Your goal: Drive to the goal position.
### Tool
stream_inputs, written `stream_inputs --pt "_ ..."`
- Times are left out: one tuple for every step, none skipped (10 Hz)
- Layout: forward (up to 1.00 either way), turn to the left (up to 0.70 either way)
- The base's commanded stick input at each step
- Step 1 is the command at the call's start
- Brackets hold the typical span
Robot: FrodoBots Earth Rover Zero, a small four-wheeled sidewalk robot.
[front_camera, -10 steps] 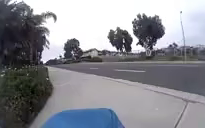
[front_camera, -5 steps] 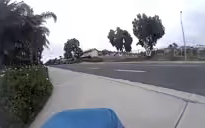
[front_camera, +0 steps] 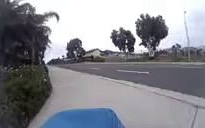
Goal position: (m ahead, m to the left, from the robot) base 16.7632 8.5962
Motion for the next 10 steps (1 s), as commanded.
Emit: stream_inputs --pt "0.85 0.27" --pt "0.85 0.27" --pt "0.85 0.27" --pt "0.85 0.27" --pt "0.85 0.27" --pt "0.85 0.27" --pt "0.85 0.27" --pt "0.85 0.27" --pt "0.85 0.27" --pt "0.85 0.27"
